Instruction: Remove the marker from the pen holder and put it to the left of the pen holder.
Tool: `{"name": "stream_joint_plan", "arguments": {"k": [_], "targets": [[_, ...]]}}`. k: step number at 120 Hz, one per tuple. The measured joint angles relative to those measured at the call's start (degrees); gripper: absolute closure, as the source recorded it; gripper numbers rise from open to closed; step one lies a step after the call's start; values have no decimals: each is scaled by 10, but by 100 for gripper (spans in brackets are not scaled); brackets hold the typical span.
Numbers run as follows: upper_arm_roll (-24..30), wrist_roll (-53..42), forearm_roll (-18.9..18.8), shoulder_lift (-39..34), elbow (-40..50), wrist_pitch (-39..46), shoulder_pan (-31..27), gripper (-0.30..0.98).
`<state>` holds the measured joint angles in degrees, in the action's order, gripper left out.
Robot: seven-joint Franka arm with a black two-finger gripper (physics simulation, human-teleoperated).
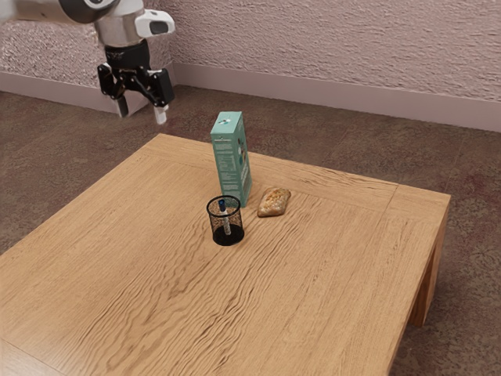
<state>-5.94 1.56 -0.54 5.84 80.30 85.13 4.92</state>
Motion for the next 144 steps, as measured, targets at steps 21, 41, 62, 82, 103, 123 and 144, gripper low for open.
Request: {"name": "stream_joint_plan", "arguments": {"k": [21, 41, 62, 82, 103, 123, 144], "targets": [[4, 2, -1, 1, -3, 0, 1, 0], [-2, 4, -11, 3, 34, 31, -1, 0], [13, 14, -26, 12, 168, 150, 1, 0], [18, 21, 5, 19, 224, 231, 1, 0], [24, 18, 16, 49, 245, 332, 2, 0], [33, 3, 19, 87, 245, 417, 0, 0], [41, -15, 19, 101, 246, 490, 0, 0]]}}
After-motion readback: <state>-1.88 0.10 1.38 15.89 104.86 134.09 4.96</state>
